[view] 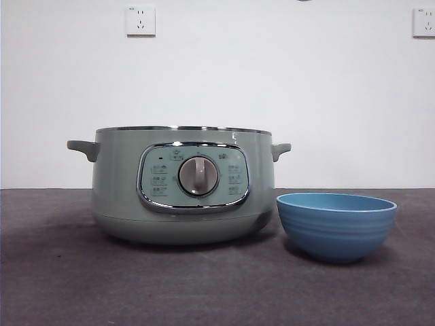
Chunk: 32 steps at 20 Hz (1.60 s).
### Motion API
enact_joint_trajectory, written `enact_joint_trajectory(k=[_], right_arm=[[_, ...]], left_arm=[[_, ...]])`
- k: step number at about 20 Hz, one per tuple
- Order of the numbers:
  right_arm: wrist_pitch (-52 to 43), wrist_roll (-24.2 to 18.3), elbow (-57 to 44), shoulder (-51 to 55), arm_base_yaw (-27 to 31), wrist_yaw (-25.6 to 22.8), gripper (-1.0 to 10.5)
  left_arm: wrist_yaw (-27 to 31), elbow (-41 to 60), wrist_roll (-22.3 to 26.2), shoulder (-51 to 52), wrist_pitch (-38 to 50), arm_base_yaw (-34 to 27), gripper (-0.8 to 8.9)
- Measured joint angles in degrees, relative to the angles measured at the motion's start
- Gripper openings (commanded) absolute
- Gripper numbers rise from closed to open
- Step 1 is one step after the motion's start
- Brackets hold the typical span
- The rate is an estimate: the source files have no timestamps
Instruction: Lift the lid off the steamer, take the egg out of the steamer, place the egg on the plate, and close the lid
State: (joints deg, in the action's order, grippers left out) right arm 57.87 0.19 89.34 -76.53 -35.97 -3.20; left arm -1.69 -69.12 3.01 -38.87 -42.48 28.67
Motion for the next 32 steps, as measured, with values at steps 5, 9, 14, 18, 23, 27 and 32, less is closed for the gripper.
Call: enact_joint_trajectory(k=[5, 9, 14, 18, 23, 27, 32], right_arm=[[-4.11, 0.0, -11.63, 0.5, 2.8, 0.44, -0.1], [-15.8, 0.09, -25.09, 0.42, 3.85, 4.68, -0.1], [-27.71, 0.74, -38.14, -0.94, 4.44, 4.7, -0.1], [-32.37, 0.9, -39.74, -5.33, 4.48, 4.72, -0.1], [-36.46, 0.9, -39.76, -13.11, 4.48, 4.57, -0.1], [-37.79, 0.9, -39.78, -14.93, 4.83, 4.57, -0.1], [-37.75, 0.9, -39.76, -15.02, 4.87, 4.66, 3.5]], left_arm=[[-0.02, 0.0, -0.02, -0.02, -0.11, 0.0, -0.08], [0.0, 0.0, -0.02, -0.02, -0.9, 0.0, -0.08], [0.0, 0.0, -0.02, -0.02, -0.9, 0.0, -0.08], [0.0, 0.0, -0.02, -0.02, -1.88, 0.0, -0.08], [-0.02, 0.0, -0.02, 0.0, -3.32, 0.0, -0.08], [-0.02, 0.0, -0.02, -0.02, -4.28, 0.0, -0.08], [-0.02, 0.0, -0.02, -0.02, -4.26, 0.0, -0.08]])
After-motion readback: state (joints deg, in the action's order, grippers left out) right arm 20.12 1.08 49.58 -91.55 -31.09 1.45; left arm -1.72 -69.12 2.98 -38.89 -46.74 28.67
